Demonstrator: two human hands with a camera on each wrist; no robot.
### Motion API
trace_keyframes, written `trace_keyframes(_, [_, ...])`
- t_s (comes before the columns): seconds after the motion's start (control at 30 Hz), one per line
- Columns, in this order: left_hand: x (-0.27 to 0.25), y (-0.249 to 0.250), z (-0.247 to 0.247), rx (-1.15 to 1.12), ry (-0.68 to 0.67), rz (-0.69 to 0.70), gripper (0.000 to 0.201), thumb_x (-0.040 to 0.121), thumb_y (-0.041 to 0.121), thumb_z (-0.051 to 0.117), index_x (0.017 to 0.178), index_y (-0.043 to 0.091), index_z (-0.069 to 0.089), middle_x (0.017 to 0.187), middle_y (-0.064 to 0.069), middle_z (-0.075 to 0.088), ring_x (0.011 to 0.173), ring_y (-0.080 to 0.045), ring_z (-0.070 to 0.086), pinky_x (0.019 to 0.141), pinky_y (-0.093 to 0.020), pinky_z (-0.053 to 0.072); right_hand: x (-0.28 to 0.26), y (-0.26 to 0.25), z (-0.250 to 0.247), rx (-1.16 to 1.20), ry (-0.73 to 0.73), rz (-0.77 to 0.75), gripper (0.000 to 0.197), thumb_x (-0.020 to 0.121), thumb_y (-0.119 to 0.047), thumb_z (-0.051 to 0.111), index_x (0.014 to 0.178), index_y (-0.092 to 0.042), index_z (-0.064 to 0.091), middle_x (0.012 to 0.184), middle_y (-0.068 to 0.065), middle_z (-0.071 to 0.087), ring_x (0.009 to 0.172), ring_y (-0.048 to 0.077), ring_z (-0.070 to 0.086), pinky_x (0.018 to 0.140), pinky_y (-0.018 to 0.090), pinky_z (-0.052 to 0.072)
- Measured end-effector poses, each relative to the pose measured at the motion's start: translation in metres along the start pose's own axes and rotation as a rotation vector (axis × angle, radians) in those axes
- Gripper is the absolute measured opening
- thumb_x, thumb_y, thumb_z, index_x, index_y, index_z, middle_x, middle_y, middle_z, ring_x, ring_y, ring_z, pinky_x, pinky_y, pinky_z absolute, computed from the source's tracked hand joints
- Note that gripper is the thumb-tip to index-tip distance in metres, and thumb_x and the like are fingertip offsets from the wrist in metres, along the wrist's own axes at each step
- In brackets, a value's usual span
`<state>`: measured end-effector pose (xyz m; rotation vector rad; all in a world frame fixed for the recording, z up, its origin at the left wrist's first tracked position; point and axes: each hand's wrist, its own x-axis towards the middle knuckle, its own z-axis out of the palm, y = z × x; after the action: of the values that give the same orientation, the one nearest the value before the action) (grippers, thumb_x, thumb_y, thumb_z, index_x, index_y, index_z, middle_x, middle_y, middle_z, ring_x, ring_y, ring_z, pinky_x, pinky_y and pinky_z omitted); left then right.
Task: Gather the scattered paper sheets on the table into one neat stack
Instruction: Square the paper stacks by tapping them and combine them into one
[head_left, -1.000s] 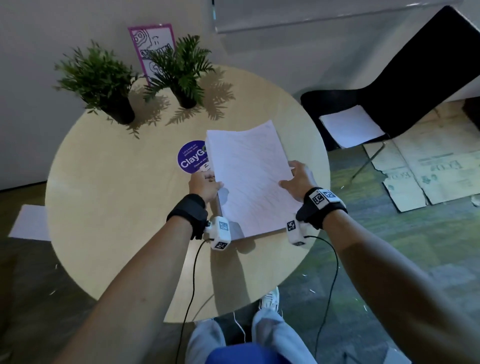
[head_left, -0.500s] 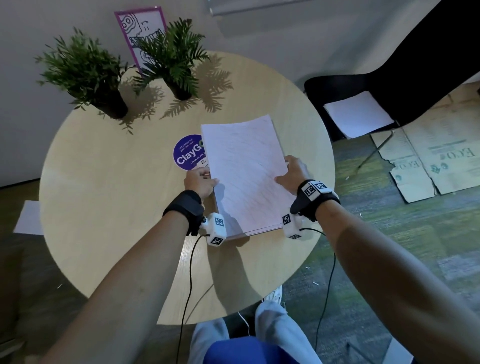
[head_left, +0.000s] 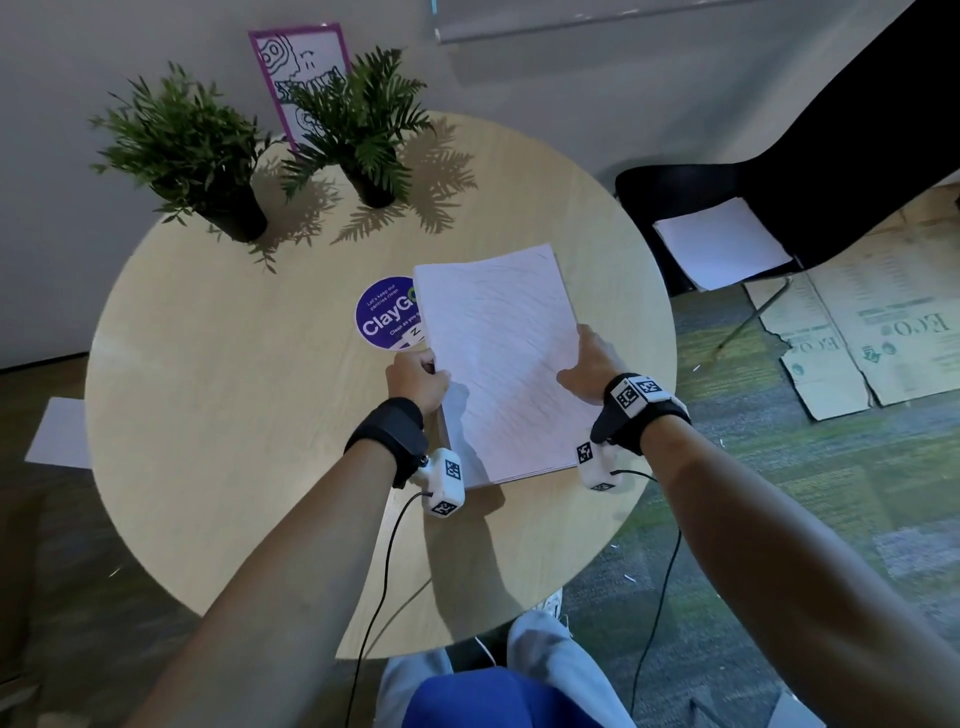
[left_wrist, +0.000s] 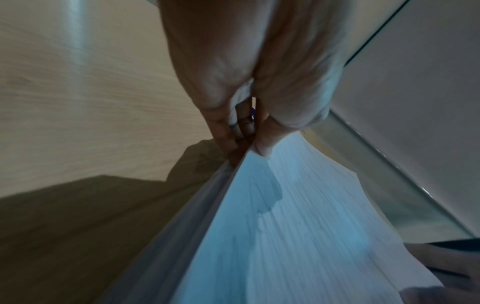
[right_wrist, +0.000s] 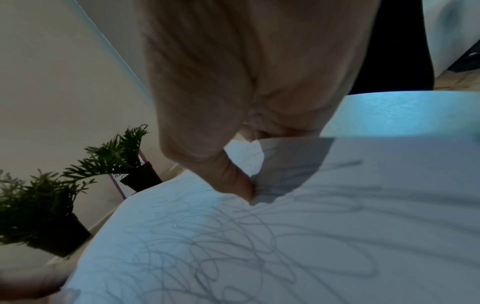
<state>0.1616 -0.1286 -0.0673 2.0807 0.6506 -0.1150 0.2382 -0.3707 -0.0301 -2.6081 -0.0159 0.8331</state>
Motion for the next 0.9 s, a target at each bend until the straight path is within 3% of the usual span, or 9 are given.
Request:
trace_keyframes(0.1, [-0.003,0.006,0.0,0.062,0.006,0.006,0.039,0.075,-0.001,0.06,0.057,0.013,0.028,0.06,-0.002,0.033,0.062,-0.019,0.028,0.053,-0.028,0.023,-0.001,-0.002,0.002,-0.021,0.021,0.023,0.068,0.084,-0.019,0.067,0.143,-0.008,0.034,0.135,0.014,0.053,0.116,0.035,0.056,0.094,0.046,0.051])
trace_keyframes(0.2, [-0.006,0.012,0.003,0.138,-0.001,-0.01,0.036,0.075,-0.003,0.055,0.06,0.013,0.027,0.064,-0.006,0.035,0.064,-0.021,0.029,0.051,-0.029,0.022,-0.005,-0.007,0.004,-0.061,0.063,0.069,0.036,0.08,-0.019,0.067,0.11,-0.011,0.049,0.111,0.01,0.058,0.091,0.031,0.062,0.078,0.04,0.056])
trace_keyframes(0.3, [-0.008,0.019,0.008,0.169,0.021,-0.046,0.023,0.075,-0.001,0.058,0.065,0.007,0.039,0.082,-0.017,0.052,0.072,-0.033,0.045,0.06,-0.03,0.042,-0.009,-0.012,0.004,-0.118,0.101,0.094,0.024,0.077,-0.019,0.068,0.083,-0.012,0.046,0.113,0.011,0.054,0.096,0.032,0.058,0.081,0.041,0.054])
trace_keyframes(0.37, [-0.009,0.022,0.01,0.136,0.047,-0.104,0.015,0.074,0.001,0.063,0.086,0.004,0.054,0.109,-0.02,0.054,0.094,-0.036,0.054,0.084,-0.041,0.052,-0.011,-0.016,0.003,-0.14,0.102,0.105,0.025,0.079,-0.02,0.069,0.078,-0.011,0.046,0.118,0.012,0.048,0.105,0.033,0.052,0.09,0.041,0.05])
trace_keyframes(0.4, [-0.009,0.022,0.011,0.127,0.056,-0.164,0.028,0.074,0.003,0.065,0.1,0.005,0.054,0.116,-0.017,0.051,0.102,-0.035,0.054,0.092,-0.043,0.051,-0.01,-0.017,0.003,-0.147,0.104,0.108,0.028,0.079,-0.021,0.07,0.076,-0.011,0.045,0.118,0.012,0.048,0.105,0.033,0.052,0.091,0.041,0.049])
trace_keyframes(0.53, [-0.012,0.034,0.016,0.129,0.057,-0.283,0.055,0.077,0.014,0.065,0.128,0.004,0.045,0.129,-0.016,0.049,0.118,-0.036,0.049,0.102,-0.044,0.045,-0.008,-0.016,0.005,-0.152,0.122,0.096,0.039,0.084,-0.038,0.072,0.075,-0.013,0.043,0.121,0.01,0.05,0.106,0.031,0.052,0.089,0.039,0.046])
trace_keyframes(0.7, [-0.015,0.059,0.023,0.165,0.009,-0.373,0.059,0.075,0.023,0.063,0.125,-0.001,0.046,0.126,-0.018,0.054,0.115,-0.036,0.054,0.094,-0.041,0.051,-0.012,-0.028,0.005,-0.119,0.146,0.1,0.031,0.081,-0.029,0.075,0.082,-0.014,0.047,0.116,0.009,0.054,0.101,0.032,0.057,0.086,0.04,0.053])
trace_keyframes(0.8, [-0.014,0.066,0.025,0.229,-0.013,-0.409,0.059,0.081,0.025,0.062,0.13,-0.003,0.042,0.131,-0.02,0.048,0.12,-0.036,0.048,0.098,-0.038,0.046,-0.011,-0.033,-0.001,-0.06,0.149,0.146,0.029,0.073,-0.026,0.075,0.074,-0.014,0.049,0.096,0.008,0.062,0.078,0.028,0.062,0.067,0.035,0.056])
trace_keyframes(0.9, [-0.011,0.065,0.024,0.205,-0.007,-0.449,0.053,0.08,0.025,0.062,0.124,0.001,0.045,0.129,-0.019,0.048,0.118,-0.035,0.049,0.098,-0.041,0.047,-0.012,-0.034,-0.009,0.055,0.121,0.192,0.037,0.074,-0.024,0.081,0.07,-0.011,0.046,0.075,0.004,0.054,0.062,0.021,0.051,0.045,0.024,0.037])
